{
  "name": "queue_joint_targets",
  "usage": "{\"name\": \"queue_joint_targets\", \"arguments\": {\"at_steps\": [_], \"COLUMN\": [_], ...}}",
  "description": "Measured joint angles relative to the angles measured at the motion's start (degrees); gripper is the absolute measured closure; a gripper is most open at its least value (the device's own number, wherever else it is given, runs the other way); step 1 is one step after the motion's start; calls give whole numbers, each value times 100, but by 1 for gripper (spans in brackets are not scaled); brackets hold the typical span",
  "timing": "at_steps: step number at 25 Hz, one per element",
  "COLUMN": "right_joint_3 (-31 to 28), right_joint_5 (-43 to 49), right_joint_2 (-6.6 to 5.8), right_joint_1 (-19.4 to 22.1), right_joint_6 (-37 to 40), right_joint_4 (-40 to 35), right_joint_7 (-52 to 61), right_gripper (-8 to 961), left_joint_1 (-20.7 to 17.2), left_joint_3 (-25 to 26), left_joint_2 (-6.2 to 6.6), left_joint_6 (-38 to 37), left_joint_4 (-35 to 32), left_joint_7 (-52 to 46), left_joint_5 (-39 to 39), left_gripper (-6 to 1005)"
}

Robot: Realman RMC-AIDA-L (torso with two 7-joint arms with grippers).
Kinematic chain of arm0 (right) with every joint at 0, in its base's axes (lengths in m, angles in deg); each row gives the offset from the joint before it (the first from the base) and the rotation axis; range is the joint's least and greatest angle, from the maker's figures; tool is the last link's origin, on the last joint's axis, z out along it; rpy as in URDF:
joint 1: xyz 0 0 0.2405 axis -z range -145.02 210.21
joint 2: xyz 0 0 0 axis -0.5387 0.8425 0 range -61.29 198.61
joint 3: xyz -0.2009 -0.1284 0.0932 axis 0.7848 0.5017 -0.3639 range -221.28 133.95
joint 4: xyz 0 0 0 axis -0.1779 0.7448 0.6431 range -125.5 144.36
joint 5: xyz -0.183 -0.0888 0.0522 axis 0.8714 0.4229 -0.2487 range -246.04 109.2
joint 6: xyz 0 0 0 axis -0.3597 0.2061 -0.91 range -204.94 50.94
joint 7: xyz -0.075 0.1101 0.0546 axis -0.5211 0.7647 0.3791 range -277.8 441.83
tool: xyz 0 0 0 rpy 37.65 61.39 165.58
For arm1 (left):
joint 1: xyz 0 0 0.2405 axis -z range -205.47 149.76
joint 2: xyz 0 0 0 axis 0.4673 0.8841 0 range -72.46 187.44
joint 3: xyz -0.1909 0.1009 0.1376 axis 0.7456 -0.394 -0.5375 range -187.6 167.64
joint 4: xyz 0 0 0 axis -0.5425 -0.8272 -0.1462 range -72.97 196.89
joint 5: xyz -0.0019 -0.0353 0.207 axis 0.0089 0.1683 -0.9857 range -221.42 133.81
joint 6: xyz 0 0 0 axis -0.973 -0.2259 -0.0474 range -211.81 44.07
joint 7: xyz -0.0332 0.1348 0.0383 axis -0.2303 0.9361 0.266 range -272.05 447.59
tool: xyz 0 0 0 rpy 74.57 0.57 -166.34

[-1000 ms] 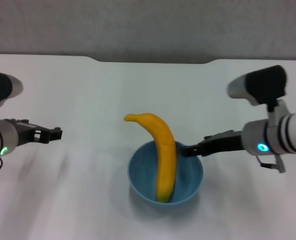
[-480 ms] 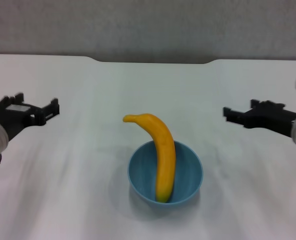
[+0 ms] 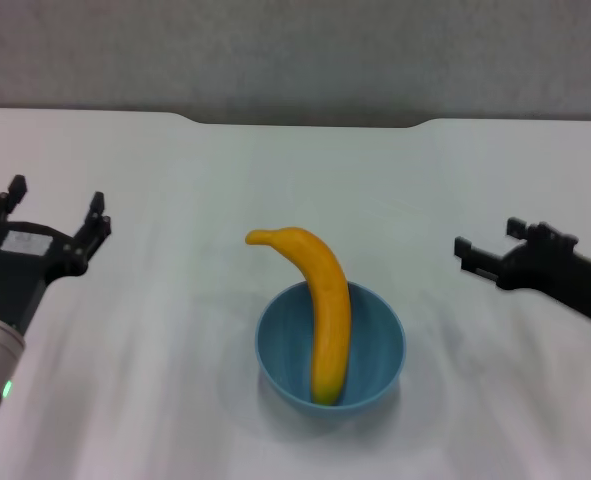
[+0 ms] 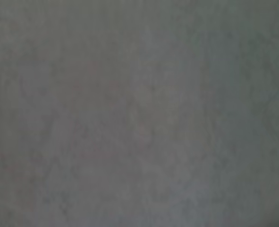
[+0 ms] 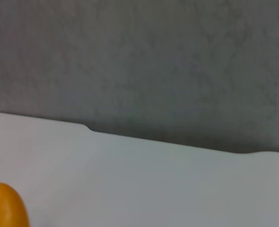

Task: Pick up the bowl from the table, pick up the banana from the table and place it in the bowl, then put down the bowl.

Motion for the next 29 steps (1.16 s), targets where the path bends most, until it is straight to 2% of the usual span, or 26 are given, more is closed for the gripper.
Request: {"name": "queue_joint_targets", "arguments": {"at_steps": [2,6,7,12,15,17,29], "right_joint_3": [-11,151,351,674,744,768,931], "right_joint_5": [-950,-3383,-4222,-4662,-4663,-4665,-4707], "right_joint_2": [3,32,43,49,60,62,74], "right_joint_1": [-15,-163,-350,-587,-597,-605,-615], "right_joint_6": [-652,-2553,-3269,-3621,-3566,-3455,-2861], "right_joint_4": [-531,-2170,-2945,-3549,-3582,-3590,-3585], "right_joint_7": [-939,-3239,-3980,-4289,-4351,-4375,-4327], "right_gripper": [61,61,61,61,61,61,61], "left_joint_1": [336,619,703,1033,1226,1304,1306], "left_joint_3": [-370,-556,-572,-549,-543,-571,-673], "left_joint_2": [-16,-23,-23,-20,-15,-5,-26], "left_joint_6": [-723,-1087,-1181,-1494,-1540,-1529,-1037], "left_joint_4": [-748,-1297,-1472,-2271,-2668,-2827,-3013], "left_joint_7": [-394,-1040,-1330,-2635,-3496,-3739,-3633], "left_joint_5": [275,482,506,508,502,472,446], "left_gripper": [120,120,120,120,120,120,120]}}
